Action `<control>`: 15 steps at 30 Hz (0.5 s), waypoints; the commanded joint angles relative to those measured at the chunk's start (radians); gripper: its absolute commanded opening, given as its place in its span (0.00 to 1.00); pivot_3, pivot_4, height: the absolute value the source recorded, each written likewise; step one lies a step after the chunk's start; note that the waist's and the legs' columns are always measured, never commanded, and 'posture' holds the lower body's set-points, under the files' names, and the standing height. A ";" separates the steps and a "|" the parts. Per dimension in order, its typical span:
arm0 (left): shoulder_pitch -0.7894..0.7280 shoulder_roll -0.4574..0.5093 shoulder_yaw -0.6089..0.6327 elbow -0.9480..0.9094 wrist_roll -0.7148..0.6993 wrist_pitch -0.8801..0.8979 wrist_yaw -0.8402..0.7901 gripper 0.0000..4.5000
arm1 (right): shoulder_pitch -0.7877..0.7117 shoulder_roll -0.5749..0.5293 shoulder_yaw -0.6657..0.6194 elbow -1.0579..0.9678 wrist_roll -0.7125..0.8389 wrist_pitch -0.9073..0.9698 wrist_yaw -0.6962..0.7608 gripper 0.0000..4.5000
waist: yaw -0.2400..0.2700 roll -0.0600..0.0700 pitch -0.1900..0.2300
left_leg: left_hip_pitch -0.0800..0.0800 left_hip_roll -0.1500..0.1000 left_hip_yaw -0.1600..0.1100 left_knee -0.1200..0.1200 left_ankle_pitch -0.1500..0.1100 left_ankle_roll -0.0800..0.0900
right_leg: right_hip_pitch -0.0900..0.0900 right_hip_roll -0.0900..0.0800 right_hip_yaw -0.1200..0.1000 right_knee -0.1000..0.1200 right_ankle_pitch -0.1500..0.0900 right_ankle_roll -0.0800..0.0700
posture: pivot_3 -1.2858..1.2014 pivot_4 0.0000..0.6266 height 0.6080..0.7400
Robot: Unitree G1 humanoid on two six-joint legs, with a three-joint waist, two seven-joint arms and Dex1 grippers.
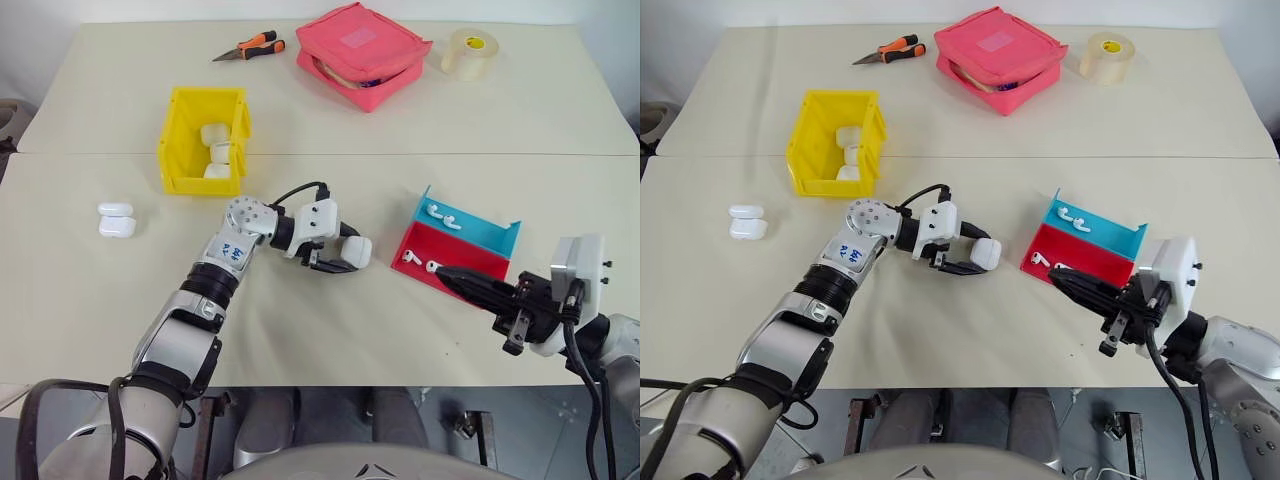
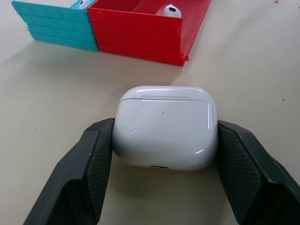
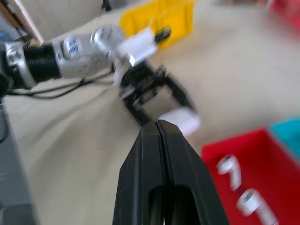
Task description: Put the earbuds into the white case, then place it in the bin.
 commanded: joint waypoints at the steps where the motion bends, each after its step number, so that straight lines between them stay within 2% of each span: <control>1: 0.049 0.029 0.039 -0.081 -0.051 0.023 -0.021 0.64 | 0.015 -0.001 0.037 0.026 -0.132 -0.129 0.078 0.00 | -0.002 0.000 0.000 | 0.000 0.000 0.000 0.000 0.000 0.000 | 0.000 0.000 0.000 0.000 0.000 0.000 | 0.52 0.24 1.00; 7: 0.194 0.093 0.124 -0.298 -0.177 0.067 -0.056 0.64 | 0.037 -0.063 0.086 0.046 -0.141 -0.136 0.208 0.00 | -0.005 0.001 0.000 | 0.001 0.001 0.000 0.000 0.000 0.000 | 0.000 0.000 0.001 0.001 0.000 0.000 | 0.52 0.24 1.00; 15: 0.420 0.147 0.314 -0.593 -0.371 0.186 0.053 0.64 | -0.063 -0.061 0.130 0.112 -0.162 -0.151 0.225 0.00 | -0.002 0.001 0.000 | 0.001 0.001 -0.001 0.001 0.000 0.000 | 0.000 0.000 0.001 0.001 0.000 0.000 | 0.52 0.24 1.00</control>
